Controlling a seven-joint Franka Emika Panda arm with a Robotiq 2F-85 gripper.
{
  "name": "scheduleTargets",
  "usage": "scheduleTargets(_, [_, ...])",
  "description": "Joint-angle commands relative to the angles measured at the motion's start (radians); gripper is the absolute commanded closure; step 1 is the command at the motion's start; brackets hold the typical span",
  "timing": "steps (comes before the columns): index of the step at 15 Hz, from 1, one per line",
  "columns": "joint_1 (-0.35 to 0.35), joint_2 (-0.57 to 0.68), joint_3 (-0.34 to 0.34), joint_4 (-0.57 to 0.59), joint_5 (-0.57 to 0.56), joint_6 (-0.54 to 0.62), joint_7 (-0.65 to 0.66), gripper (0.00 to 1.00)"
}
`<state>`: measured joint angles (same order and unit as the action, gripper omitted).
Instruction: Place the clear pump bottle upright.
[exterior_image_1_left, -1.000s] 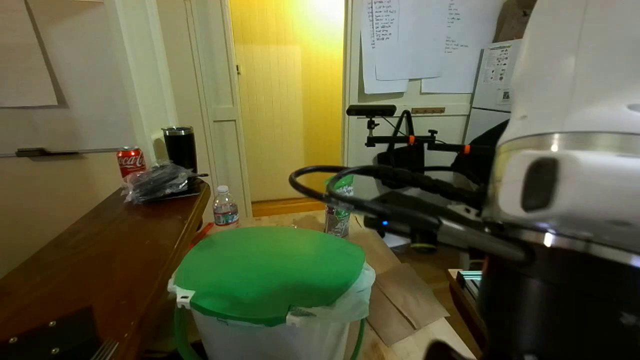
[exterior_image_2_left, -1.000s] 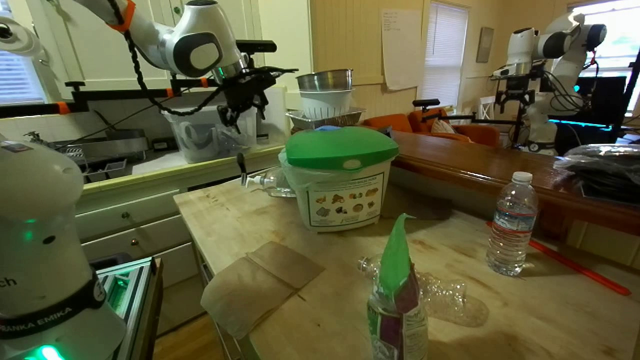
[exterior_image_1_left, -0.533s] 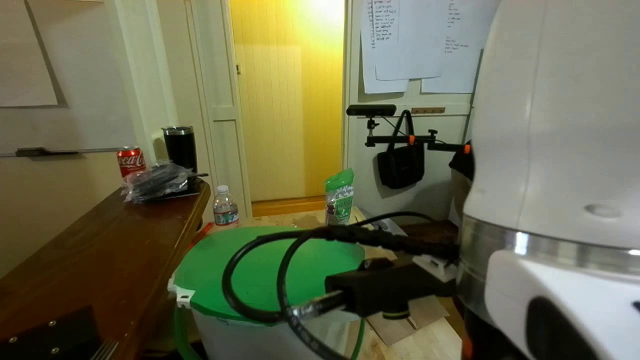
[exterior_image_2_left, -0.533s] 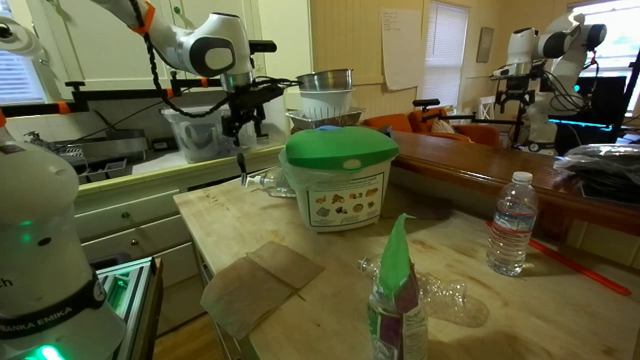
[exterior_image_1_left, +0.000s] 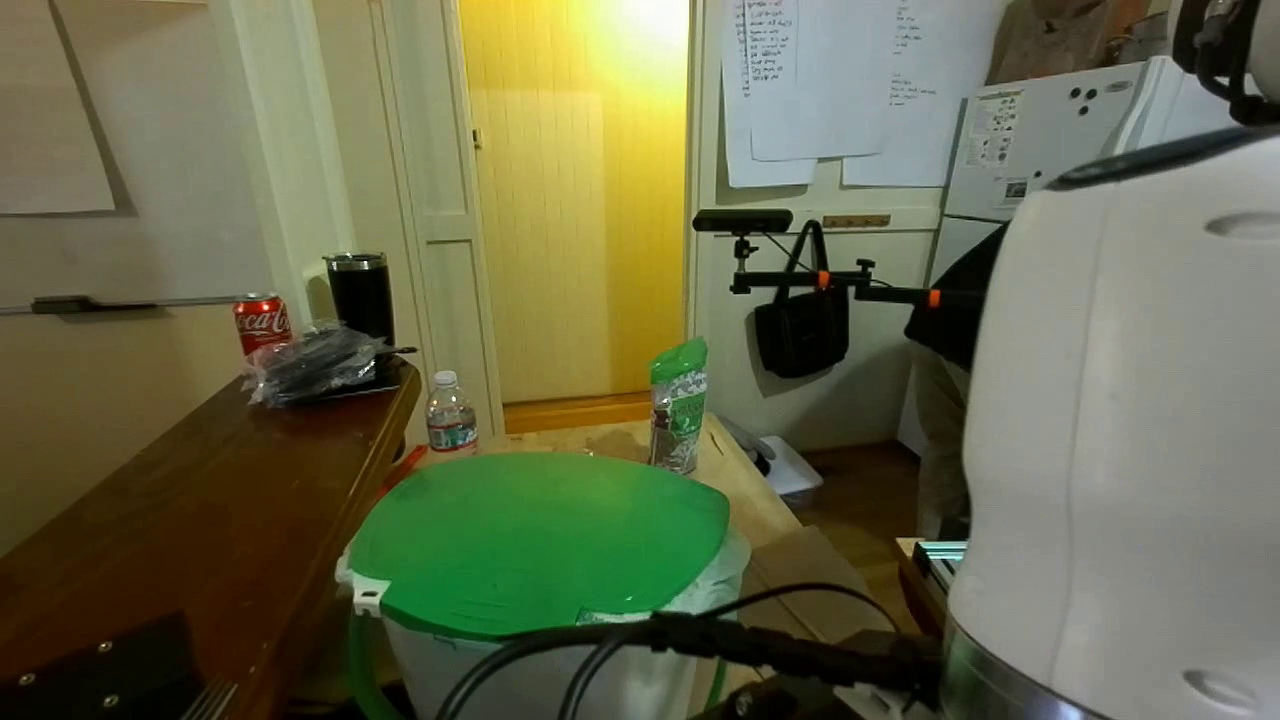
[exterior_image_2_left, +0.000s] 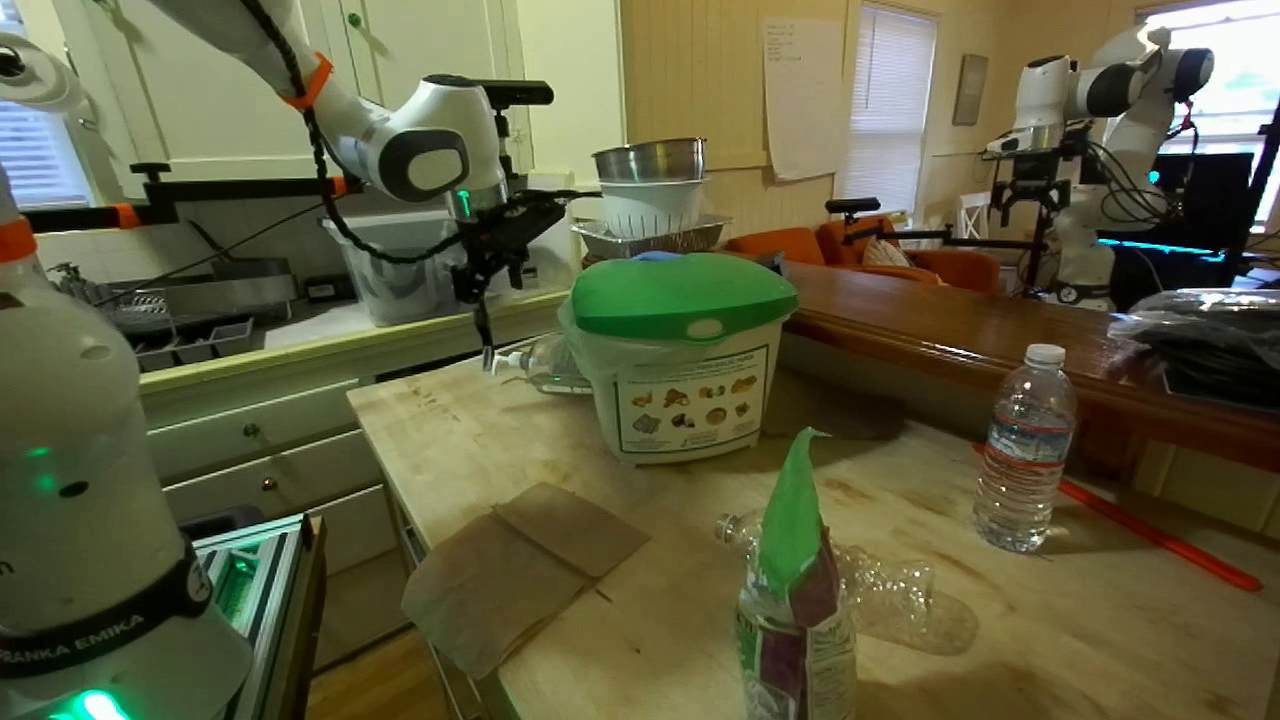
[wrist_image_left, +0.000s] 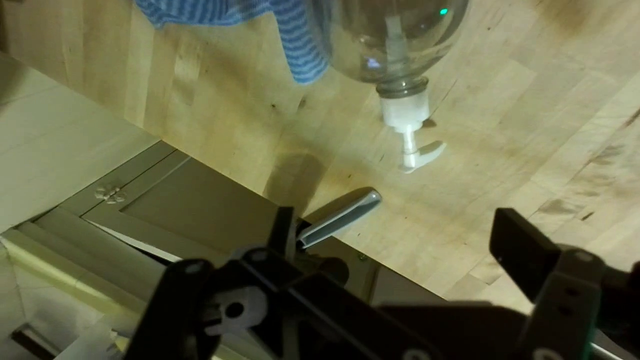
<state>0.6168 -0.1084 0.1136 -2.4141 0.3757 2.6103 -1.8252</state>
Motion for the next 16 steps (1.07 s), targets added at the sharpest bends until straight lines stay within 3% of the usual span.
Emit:
scheduleTargets(1, [-0.057,0.003,0.059,0.002,0.009,-0.001,-0.005,0.00])
scheduleTargets(3, [-0.063,0.004,0.059,0.002,0.009,-0.001,-0.005,0.00])
scheduleTargets(4, [-0.082,0.031,0.073,0.014,-0.052,-0.013,0.046,0.00])
scheduleTargets(10, [-0.159,0.100,0.170,0.007,-0.169,0.010,0.143,0.00])
scheduleTargets(16, [-0.200,0.155,0.212,0.009,-0.317,0.035,0.225,0.00])
